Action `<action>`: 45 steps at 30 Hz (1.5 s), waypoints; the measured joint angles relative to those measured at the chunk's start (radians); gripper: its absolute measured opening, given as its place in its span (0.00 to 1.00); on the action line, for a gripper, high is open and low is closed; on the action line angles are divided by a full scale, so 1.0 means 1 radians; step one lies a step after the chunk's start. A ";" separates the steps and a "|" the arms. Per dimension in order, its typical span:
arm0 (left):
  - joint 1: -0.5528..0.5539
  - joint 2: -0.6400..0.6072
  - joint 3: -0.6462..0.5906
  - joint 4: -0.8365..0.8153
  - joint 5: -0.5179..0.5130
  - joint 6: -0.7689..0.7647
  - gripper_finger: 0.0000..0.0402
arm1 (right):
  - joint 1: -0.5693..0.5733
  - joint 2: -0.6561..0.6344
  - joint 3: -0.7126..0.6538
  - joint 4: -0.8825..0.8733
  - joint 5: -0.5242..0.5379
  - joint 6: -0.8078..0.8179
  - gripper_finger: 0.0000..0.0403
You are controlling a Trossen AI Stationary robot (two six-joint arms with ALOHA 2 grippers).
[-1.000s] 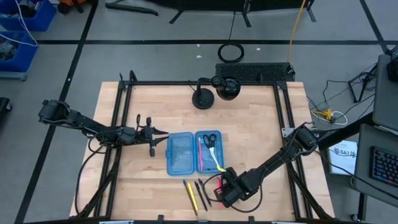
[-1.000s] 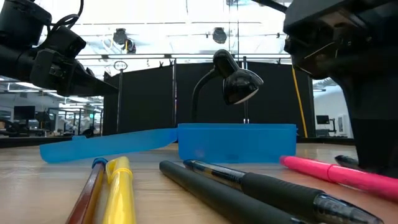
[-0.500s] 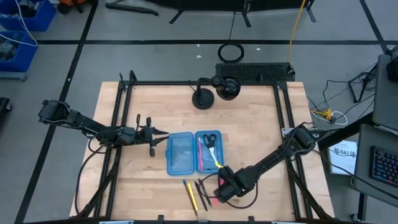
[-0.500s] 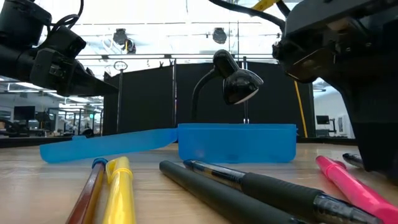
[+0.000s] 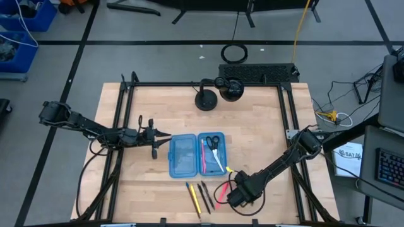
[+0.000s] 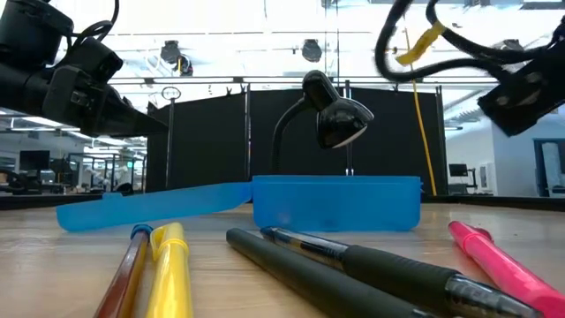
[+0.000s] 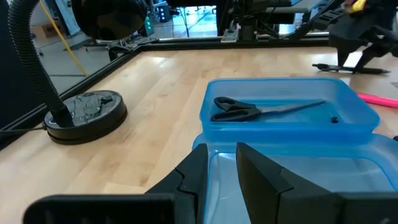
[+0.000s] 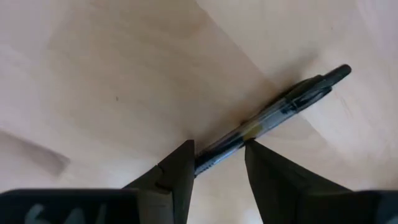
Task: Pick & place school supplies into a supply box
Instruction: Put the right black pen into the blue supply box
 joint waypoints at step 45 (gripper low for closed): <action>0.000 0.000 0.000 -0.002 0.000 -0.034 0.22 | 0.176 -0.010 0.000 0.138 0.188 0.606 0.33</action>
